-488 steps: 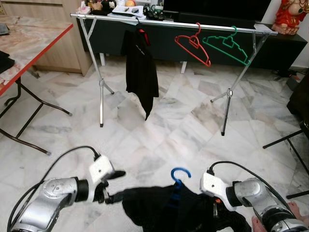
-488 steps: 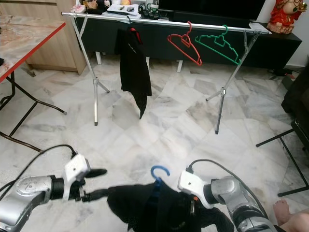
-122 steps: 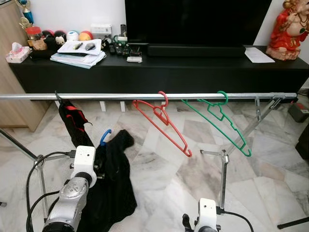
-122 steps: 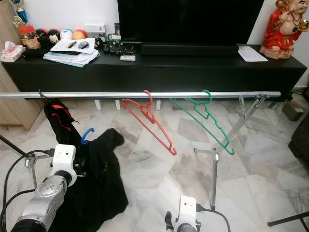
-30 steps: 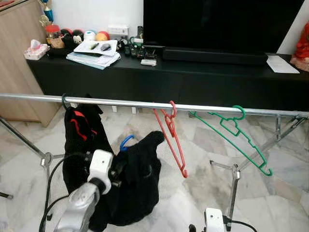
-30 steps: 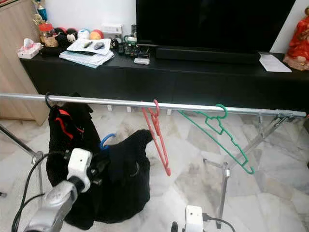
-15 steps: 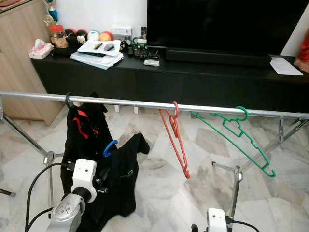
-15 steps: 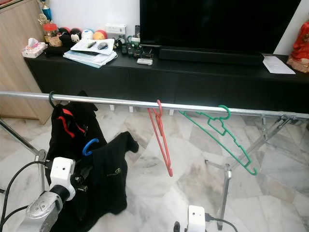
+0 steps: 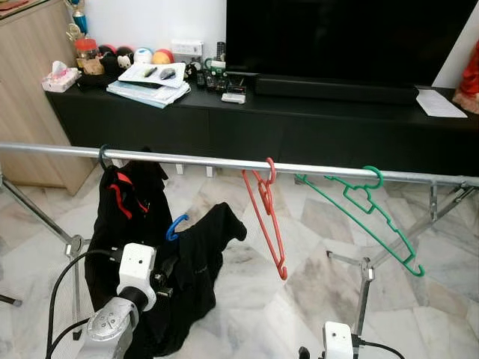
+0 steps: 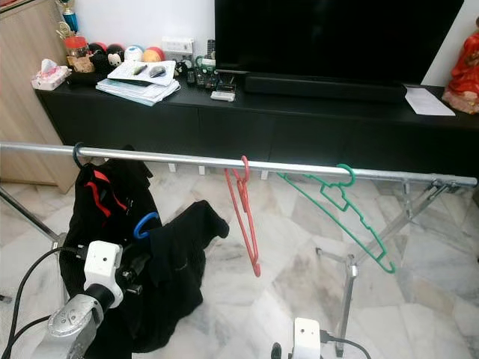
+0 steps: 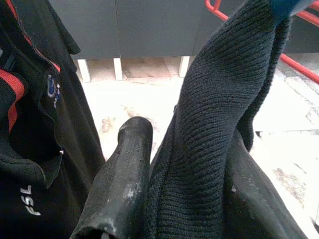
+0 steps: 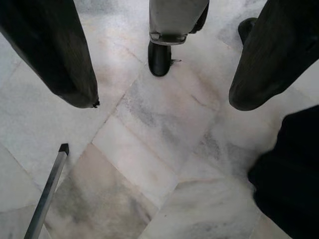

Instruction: Hang hanger

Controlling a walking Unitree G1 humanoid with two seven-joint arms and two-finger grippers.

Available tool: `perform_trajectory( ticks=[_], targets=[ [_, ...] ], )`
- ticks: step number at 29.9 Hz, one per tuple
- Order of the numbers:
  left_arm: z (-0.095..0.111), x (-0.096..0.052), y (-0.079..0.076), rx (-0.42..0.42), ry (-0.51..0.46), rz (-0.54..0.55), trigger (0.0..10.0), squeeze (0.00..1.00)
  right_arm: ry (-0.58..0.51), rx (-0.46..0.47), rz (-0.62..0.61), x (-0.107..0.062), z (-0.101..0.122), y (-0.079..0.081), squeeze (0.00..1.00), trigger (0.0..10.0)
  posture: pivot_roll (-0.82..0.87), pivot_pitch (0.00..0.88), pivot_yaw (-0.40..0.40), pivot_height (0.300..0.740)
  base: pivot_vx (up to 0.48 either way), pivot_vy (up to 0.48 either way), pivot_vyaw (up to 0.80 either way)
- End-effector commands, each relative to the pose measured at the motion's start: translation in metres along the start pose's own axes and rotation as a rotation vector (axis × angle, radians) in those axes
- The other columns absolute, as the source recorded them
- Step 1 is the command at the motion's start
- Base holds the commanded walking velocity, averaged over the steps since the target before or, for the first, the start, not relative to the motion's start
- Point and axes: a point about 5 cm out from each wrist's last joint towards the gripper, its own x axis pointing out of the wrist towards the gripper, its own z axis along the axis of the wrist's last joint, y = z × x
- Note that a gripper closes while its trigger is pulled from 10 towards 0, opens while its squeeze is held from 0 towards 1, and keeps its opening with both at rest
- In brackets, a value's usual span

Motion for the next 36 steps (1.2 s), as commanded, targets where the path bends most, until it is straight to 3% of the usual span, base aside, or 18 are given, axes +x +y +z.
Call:
perform_trajectory(
  ticks=[1, 15, 22, 30, 36],
  targets=[
    [0.008, 0.001, -0.003, 0.014, -0.032, -0.020, 10.0, 0.00, 0.002, -0.001, -0.001, 0.001, 0.004, 0.003, 0.00, 10.0, -0.03, 0.093, -0.025, 0.740, 0.259, 0.000, 0.00],
    [0.008, 0.001, -0.011, 0.021, -0.036, -0.057, 10.0, 0.00, -0.001, -0.002, 0.000, 0.001, 0.007, 0.006, 0.00, 10.0, -0.03, 0.103, -0.028, 0.740, 0.268, 0.000, 0.00],
    [0.005, 0.001, -0.015, 0.028, -0.022, -0.098, 10.0, 0.00, 0.000, -0.013, 0.002, 0.001, 0.007, 0.007, 0.00, 10.0, -0.04, 0.107, -0.029, 0.740, 0.000, 0.000, 0.00],
    [0.002, -0.005, -0.023, 0.087, 0.039, -0.280, 10.0, 0.00, -0.001, -0.025, 0.005, 0.001, 0.008, 0.008, 0.00, 10.0, -0.03, 0.113, -0.034, 0.740, 0.000, 0.000, 0.00],
    [0.016, 0.000, -0.023, 0.154, 0.046, -0.394, 10.0, 0.00, -0.003, -0.032, 0.005, 0.001, 0.008, 0.007, 0.00, 10.0, -0.03, 0.113, -0.034, 0.740, 0.000, 0.000, 0.00]
  ],
)
